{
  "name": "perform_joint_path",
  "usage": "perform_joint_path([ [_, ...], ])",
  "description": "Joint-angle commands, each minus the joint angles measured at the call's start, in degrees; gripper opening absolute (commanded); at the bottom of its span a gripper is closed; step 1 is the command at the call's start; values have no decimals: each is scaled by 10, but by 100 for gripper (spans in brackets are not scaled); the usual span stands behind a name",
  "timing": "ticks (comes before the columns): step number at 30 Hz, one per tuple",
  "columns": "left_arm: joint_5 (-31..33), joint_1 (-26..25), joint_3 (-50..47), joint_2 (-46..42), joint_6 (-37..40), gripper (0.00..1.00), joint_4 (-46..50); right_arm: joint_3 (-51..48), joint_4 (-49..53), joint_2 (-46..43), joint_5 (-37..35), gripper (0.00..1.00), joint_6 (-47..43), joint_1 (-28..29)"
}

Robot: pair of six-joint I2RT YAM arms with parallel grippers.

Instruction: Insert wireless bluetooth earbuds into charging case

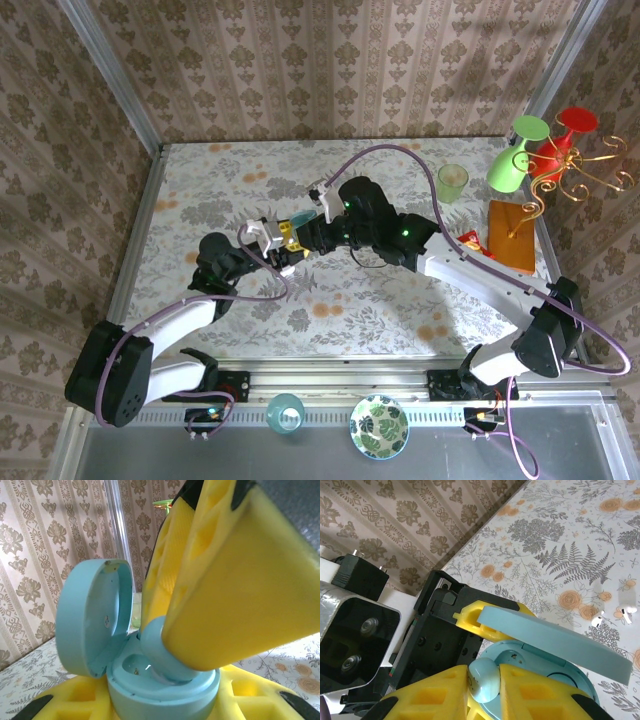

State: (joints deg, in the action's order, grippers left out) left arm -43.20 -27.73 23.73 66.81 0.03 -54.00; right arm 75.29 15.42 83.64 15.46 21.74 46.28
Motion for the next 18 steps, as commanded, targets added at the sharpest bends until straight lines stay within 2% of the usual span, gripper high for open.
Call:
perform_joint_path([
  [1, 3, 0, 6, -4, 10, 21, -26, 13, 40, -6, 2, 23, 14, 1],
  [8, 1, 0, 3, -8, 9, 21, -24, 30, 64, -5, -45, 36, 11, 1],
  [18, 8, 3, -3, -8, 15, 21, -22, -3, 18, -61, -29, 55, -2, 0],
])
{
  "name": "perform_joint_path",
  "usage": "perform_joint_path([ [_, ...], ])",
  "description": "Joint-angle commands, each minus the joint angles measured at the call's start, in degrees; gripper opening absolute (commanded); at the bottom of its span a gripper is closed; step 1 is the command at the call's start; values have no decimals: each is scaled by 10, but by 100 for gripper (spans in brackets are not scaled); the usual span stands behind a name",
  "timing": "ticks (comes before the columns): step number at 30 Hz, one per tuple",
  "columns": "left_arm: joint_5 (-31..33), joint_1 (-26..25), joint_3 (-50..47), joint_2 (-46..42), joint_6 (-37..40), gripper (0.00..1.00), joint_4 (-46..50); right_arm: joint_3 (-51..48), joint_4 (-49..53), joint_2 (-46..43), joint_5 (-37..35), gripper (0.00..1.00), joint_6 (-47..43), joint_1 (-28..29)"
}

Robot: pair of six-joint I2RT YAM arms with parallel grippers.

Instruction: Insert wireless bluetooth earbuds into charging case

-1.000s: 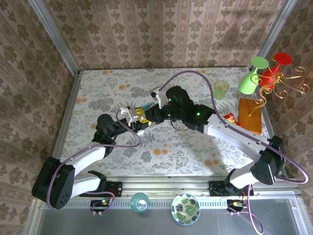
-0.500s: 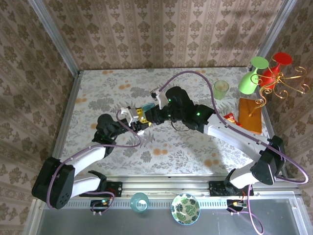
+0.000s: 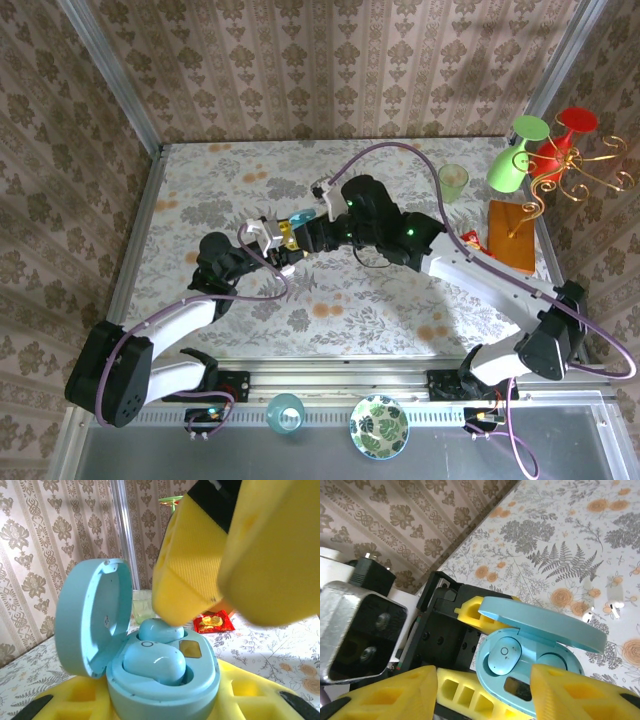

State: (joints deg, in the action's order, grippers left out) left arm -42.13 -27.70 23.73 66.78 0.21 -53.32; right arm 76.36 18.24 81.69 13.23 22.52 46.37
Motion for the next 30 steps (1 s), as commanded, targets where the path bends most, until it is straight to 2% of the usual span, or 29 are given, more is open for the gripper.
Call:
perform_joint_path([
  [1, -3, 5, -5, -9, 12, 21, -29, -24, -20, -55, -6, 56, -14, -1],
  [6, -8, 12, -16, -18, 3, 21, -37, -84, -60, -122, -53, 60, -5, -21],
  [9, -21, 28, -16, -27, 13, 21, -21, -103, -68, -134, -48, 60, 33, -50],
  [12, -60, 23, -10, -36, 43, 21, 16, -88, -52, -115, -36, 61, 63, -67],
  [17, -63, -7, 9, -58, 109, 21, 116, -29, -13, -56, -7, 66, 81, -73],
  [25, -53, -10, 11, -60, 105, 21, 116, 5, 24, 6, 17, 75, 80, -74],
  [30, -37, -9, 16, -58, 89, 21, 99, -33, 18, -3, 26, 78, 84, -73],
])
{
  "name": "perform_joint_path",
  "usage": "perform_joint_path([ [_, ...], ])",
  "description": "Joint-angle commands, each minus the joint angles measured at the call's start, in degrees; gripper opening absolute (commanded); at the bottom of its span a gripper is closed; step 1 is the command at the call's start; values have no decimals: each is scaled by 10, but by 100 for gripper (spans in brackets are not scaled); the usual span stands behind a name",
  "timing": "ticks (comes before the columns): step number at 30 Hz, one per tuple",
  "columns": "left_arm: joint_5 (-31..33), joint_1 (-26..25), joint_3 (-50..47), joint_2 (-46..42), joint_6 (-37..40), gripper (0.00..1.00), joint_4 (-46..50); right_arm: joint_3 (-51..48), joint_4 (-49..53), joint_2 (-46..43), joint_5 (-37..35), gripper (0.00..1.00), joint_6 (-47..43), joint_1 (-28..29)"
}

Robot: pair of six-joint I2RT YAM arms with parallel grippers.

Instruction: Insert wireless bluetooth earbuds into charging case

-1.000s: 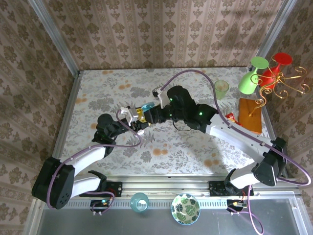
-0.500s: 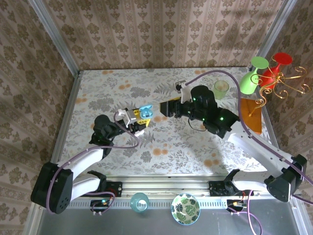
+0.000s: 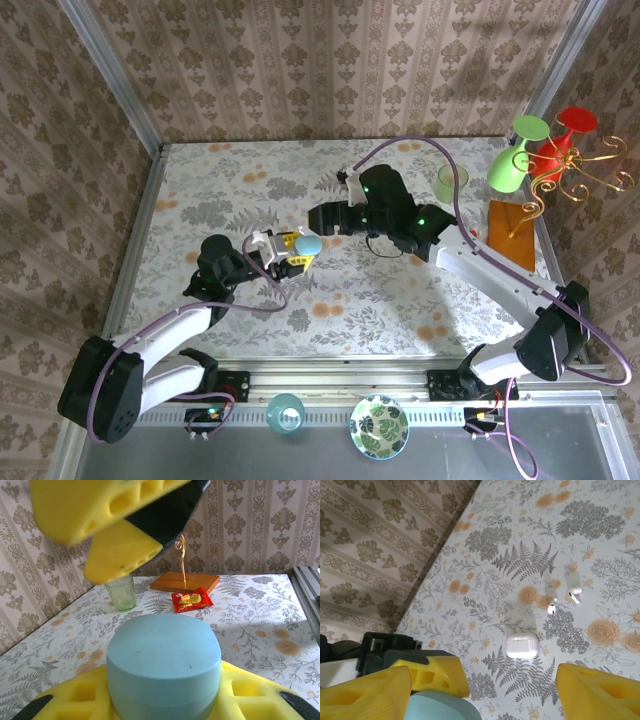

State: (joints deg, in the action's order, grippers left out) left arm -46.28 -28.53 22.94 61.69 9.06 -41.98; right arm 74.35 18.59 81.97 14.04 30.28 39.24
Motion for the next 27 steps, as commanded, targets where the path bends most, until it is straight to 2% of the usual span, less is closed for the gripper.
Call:
perform_joint_path([
  [1, 6, -1, 25, -6, -5, 21, -17, -26, 3, -13, 28, 78, 11, -2],
  [7, 24, -1, 19, 9, -50, 21, -74, -120, -147, -64, 159, 81, 88, -18],
  [14, 29, -1, 22, 38, -98, 21, -159, -180, -312, -38, 262, 76, 224, -29],
  [18, 30, -1, 24, 42, -107, 21, -176, -197, -376, -14, 275, 69, 277, -29],
  [27, 25, -2, 20, 34, -102, 21, -174, -214, -476, 24, 287, 42, 354, -34],
])
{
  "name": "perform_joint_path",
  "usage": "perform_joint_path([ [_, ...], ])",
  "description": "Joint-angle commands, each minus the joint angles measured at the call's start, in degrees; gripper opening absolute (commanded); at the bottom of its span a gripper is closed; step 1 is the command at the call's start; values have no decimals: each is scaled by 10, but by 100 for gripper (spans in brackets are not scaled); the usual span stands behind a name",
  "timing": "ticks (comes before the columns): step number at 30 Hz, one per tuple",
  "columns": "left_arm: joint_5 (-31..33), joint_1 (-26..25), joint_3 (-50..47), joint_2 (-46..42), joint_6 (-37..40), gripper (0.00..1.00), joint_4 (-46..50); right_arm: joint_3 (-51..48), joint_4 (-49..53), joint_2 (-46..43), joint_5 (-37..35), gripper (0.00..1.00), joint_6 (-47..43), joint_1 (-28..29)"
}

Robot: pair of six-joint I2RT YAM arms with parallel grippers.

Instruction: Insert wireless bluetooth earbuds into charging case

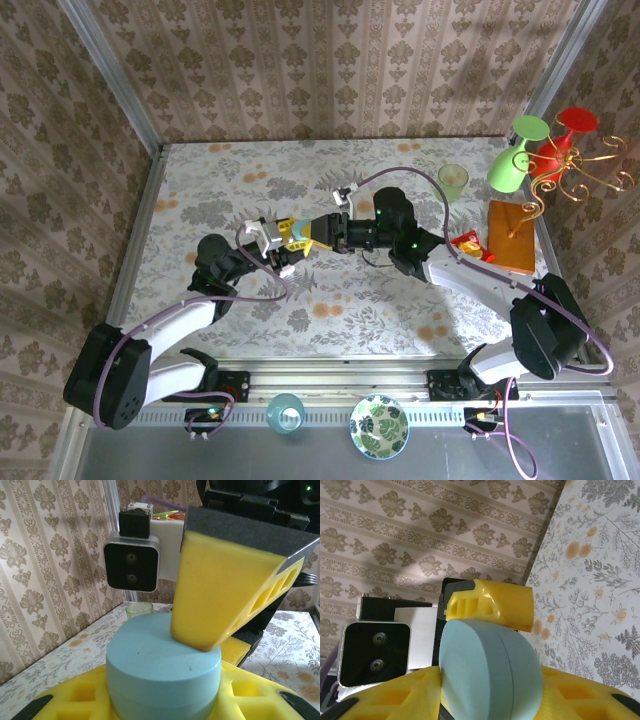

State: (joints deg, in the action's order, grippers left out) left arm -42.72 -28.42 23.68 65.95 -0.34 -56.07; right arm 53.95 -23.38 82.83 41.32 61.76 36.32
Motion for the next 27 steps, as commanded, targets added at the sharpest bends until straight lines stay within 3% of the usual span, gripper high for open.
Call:
perform_joint_path([
  [1, -11, -3, 12, -10, -7, 21, -33, -11, -61, 18, 14, 38, 46, -5],
  [7, -7, -3, 8, -16, 5, 24, -17, -20, -79, 20, 11, 21, 54, -12],
  [11, 14, -2, 0, -29, 20, 38, 10, -26, -56, 6, -10, 20, 28, -23],
  [16, 77, -1, -27, -73, 63, 74, 109, -24, 37, 1, -79, 20, -53, -53],
  [19, 127, -1, -47, -104, 79, 89, 170, -12, 87, 29, -137, 18, -88, -76],
  [22, 172, -1, -60, -134, 84, 99, 221, 11, 105, 81, -187, 17, -98, -94],
  [27, 260, -3, -75, -168, 81, 100, 267, 83, 102, 202, -237, 17, -114, -113],
])
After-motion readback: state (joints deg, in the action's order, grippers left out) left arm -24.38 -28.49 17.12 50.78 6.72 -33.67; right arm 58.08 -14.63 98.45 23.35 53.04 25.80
